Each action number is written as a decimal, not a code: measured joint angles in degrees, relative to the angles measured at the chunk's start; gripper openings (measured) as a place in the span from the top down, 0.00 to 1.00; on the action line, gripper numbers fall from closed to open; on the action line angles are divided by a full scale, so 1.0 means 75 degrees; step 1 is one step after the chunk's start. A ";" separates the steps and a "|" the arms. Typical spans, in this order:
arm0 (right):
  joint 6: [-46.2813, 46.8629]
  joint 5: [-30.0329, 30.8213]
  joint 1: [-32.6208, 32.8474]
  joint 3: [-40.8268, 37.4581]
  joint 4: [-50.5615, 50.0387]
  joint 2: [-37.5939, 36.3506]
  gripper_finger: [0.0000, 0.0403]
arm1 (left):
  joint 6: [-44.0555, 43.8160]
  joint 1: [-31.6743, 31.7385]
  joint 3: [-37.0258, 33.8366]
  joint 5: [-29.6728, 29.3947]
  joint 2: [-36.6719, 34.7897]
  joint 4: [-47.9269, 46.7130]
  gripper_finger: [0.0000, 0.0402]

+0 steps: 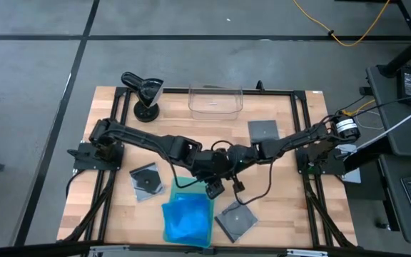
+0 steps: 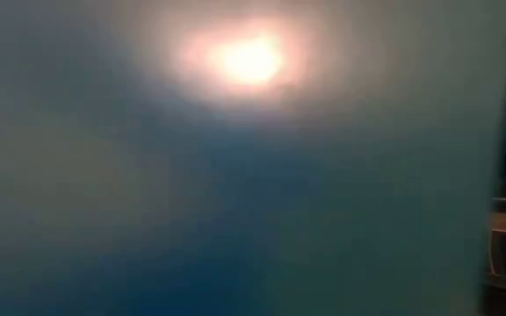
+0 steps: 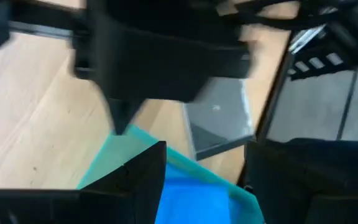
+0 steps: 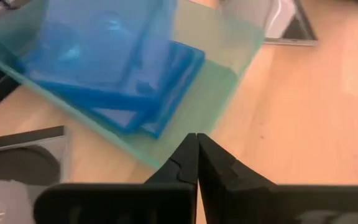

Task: Pick & place jewel cases by type
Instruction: Put the blue cd case into the green bin

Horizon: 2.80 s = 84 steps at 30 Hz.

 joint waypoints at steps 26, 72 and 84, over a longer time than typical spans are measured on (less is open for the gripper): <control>-0.1407 0.0724 0.0027 0.0031 -0.1347 -0.1417 0.97 | -0.1974 -0.1656 -0.0009 -0.2332 -0.1505 -0.1804 0.48; -0.2012 0.0193 0.0035 0.0031 -0.1969 -0.1430 0.99 | -0.0211 -0.2093 -0.0014 0.2941 0.2560 0.1050 1.00; -0.2010 0.0190 0.0035 0.0031 -0.2018 -0.1430 0.97 | 0.0053 -0.1853 -0.0011 0.2544 0.3000 0.0938 1.00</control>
